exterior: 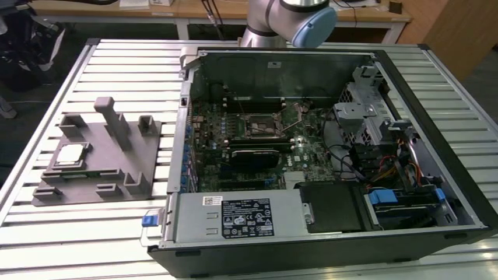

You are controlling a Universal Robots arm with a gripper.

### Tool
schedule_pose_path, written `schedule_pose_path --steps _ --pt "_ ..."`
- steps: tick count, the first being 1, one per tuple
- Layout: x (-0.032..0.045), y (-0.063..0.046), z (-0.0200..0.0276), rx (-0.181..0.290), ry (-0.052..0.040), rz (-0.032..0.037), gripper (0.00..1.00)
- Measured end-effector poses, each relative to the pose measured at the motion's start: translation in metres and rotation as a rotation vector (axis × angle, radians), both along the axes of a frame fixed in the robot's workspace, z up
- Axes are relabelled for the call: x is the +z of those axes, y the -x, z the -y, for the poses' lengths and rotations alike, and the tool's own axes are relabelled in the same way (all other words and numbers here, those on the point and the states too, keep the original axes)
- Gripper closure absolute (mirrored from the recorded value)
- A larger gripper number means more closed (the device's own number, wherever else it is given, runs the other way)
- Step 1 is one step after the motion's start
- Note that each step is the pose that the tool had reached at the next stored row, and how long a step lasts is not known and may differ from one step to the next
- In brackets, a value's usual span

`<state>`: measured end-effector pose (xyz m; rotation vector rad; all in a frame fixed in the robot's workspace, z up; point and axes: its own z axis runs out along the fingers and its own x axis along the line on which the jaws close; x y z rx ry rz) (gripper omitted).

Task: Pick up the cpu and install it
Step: 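Reach for the cpu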

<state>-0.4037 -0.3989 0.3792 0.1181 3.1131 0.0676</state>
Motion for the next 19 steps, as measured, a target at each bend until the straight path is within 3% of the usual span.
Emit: schedule_pose_path --steps 19 --pt "-0.0027 0.034 0.0000 0.000 0.0001 -0.0002 0.89"
